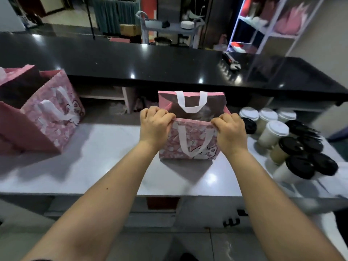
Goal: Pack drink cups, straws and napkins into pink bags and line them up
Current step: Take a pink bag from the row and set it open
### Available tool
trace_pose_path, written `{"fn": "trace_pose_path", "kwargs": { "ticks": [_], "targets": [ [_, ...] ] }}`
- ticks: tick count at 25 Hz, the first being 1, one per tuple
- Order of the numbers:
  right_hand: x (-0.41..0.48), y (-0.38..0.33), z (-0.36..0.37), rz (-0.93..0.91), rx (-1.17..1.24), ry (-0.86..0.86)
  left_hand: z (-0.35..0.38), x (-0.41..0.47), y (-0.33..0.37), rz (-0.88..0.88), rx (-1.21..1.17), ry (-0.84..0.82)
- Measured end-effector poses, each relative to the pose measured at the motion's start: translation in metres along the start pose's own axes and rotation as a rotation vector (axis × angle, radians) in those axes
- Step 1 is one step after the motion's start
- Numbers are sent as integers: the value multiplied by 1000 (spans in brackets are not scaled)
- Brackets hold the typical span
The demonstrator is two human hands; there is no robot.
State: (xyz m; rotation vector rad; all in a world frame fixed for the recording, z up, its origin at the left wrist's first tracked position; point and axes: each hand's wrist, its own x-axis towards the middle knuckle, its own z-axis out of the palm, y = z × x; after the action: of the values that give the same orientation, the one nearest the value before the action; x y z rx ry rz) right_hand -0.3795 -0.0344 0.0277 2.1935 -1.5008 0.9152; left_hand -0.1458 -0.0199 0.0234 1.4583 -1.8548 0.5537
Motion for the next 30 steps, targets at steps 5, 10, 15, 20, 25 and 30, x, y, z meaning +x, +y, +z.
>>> {"fn": "trace_pose_path", "kwargs": {
  "ticks": [5,10,15,20,25,30],
  "targets": [
    [-21,21,-18,13,-57,-22,2,1,31,-8,-39,-73],
    [-31,43,-47,12,-31,2,0,17,87,55,-116,-119],
    [-64,83,-75,139,-82,-20,23,20,167,229,-242,-159],
    [-101,126,-90,313,-133,-58,57,10,228,340,-269,-268],
    [-107,171,-74,313,-117,-125,95,15,272,305,-147,-231],
    [-83,233,-46,221,-64,-169,149,39,296,273,-68,-267]
  ]
}}
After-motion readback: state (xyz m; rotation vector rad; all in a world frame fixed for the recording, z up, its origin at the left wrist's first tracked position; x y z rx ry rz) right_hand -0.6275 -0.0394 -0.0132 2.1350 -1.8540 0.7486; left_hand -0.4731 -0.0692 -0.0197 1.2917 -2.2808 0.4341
